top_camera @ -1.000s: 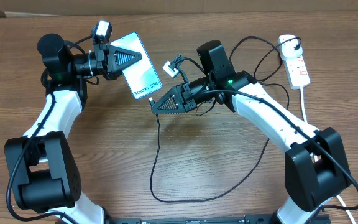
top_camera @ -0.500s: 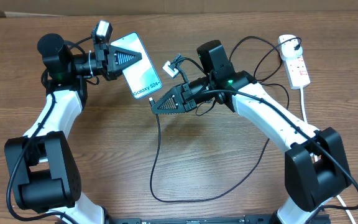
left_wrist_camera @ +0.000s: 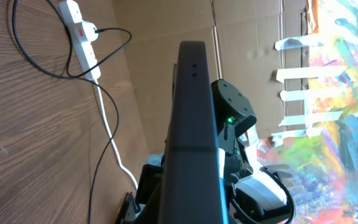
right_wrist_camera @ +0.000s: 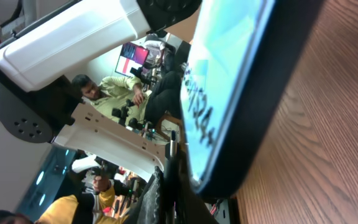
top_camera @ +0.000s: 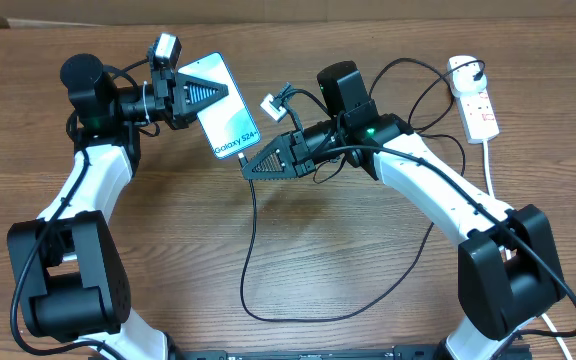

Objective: Plug charger to phone and switch on socket
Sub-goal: 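Push the plug toward the phone port with the right gripper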

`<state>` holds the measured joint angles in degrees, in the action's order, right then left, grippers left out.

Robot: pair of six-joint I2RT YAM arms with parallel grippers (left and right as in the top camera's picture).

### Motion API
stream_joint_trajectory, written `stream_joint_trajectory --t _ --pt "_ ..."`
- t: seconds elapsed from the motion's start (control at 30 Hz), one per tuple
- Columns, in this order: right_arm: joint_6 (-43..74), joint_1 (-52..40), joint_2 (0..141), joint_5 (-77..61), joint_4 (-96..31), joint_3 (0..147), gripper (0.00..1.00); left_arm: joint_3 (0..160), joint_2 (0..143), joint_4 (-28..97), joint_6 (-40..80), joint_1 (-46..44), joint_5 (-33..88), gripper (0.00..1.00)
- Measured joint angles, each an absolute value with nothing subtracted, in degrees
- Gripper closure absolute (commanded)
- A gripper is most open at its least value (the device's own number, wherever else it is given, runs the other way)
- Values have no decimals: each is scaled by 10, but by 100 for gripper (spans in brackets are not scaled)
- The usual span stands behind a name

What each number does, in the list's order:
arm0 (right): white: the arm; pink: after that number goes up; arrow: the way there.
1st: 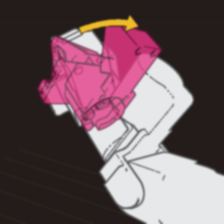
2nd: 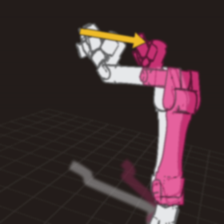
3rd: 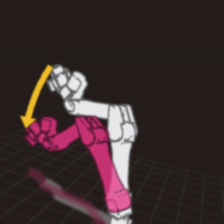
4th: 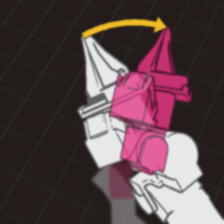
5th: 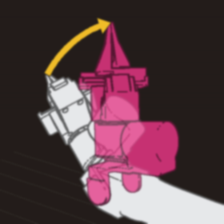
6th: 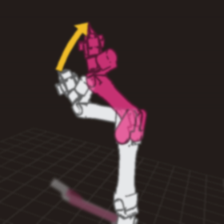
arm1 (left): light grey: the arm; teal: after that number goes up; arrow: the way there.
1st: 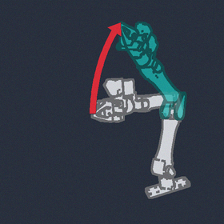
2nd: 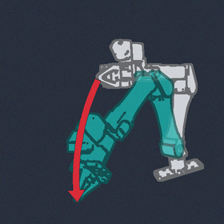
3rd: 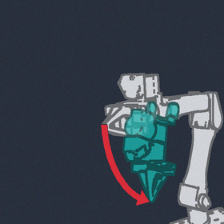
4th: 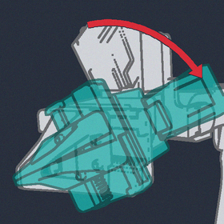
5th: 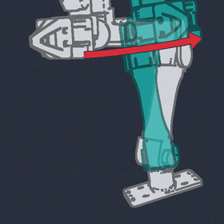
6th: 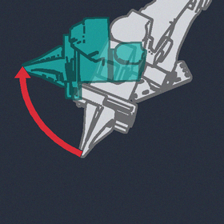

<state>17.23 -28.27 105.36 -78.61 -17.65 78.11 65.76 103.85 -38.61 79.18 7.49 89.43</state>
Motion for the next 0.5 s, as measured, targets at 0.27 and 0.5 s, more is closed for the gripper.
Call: stream_joint_trajectory --t 0.27,0.5 --pt "181 -283 1054 -781 -176 781 96 658 1039 -386 792 75 894 96" --pt "182 -283 1054 -777 -180 781 96 658 1039 -386 792 75 894 96"
